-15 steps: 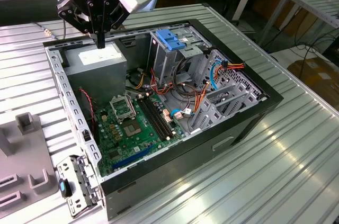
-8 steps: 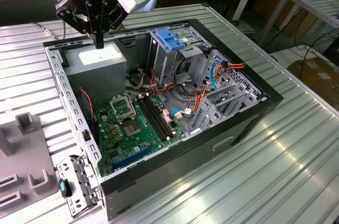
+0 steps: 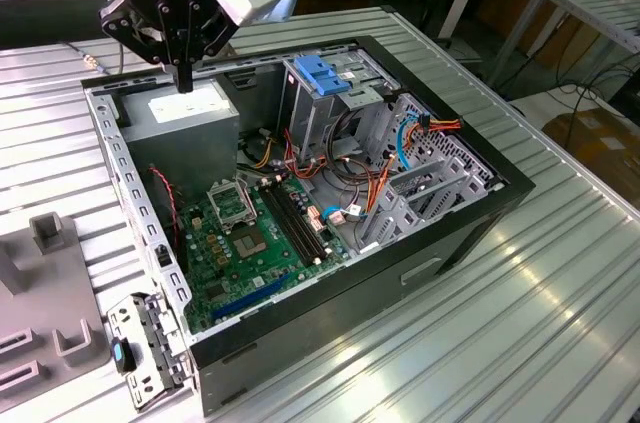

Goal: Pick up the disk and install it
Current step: 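Reach for the disk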

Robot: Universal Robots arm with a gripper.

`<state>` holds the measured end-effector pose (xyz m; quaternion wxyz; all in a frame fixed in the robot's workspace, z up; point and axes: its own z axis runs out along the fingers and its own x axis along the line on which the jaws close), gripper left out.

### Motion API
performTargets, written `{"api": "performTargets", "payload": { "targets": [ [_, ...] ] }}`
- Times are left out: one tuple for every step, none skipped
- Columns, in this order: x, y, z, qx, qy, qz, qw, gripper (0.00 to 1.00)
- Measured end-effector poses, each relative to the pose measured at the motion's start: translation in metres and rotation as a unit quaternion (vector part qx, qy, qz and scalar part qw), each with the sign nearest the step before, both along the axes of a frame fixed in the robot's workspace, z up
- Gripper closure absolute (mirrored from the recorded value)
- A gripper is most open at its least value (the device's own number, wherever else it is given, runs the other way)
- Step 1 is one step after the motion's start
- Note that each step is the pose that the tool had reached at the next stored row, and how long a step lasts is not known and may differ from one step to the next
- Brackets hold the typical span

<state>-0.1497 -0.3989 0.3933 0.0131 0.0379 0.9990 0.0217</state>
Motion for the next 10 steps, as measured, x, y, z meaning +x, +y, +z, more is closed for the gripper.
{"api": "performTargets", "payload": {
  "targets": [
    [-0.0006,0.0,0.0,0.0,0.0,0.0,1.0,0.89],
    [-0.001,0.0,0.0,0.0,0.0,0.0,1.0,0.89],
    [-0.0013,0.0,0.0,0.0,0.0,0.0,1.0,0.89],
    [-0.0019,0.0,0.0,0.0,0.0,0.0,1.0,0.89],
    [-0.0025,0.0,0.0,0.0,0.0,0.0,1.0,0.89],
    [-0.0031,0.0,0.0,0.0,0.0,0.0,1.0,0.89],
    [-0.0037,0.0,0.0,0.0,0.0,0.0,1.0,0.89],
    [-0.004,0.0,0.0,0.0,0.0,0.0,1.0,0.89],
    [-0.0043,0.0,0.0,0.0,0.0,0.0,1.0,0.89],
    [-0.0047,0.0,0.0,0.0,0.0,0.0,1.0,0.89]
  ]
}}
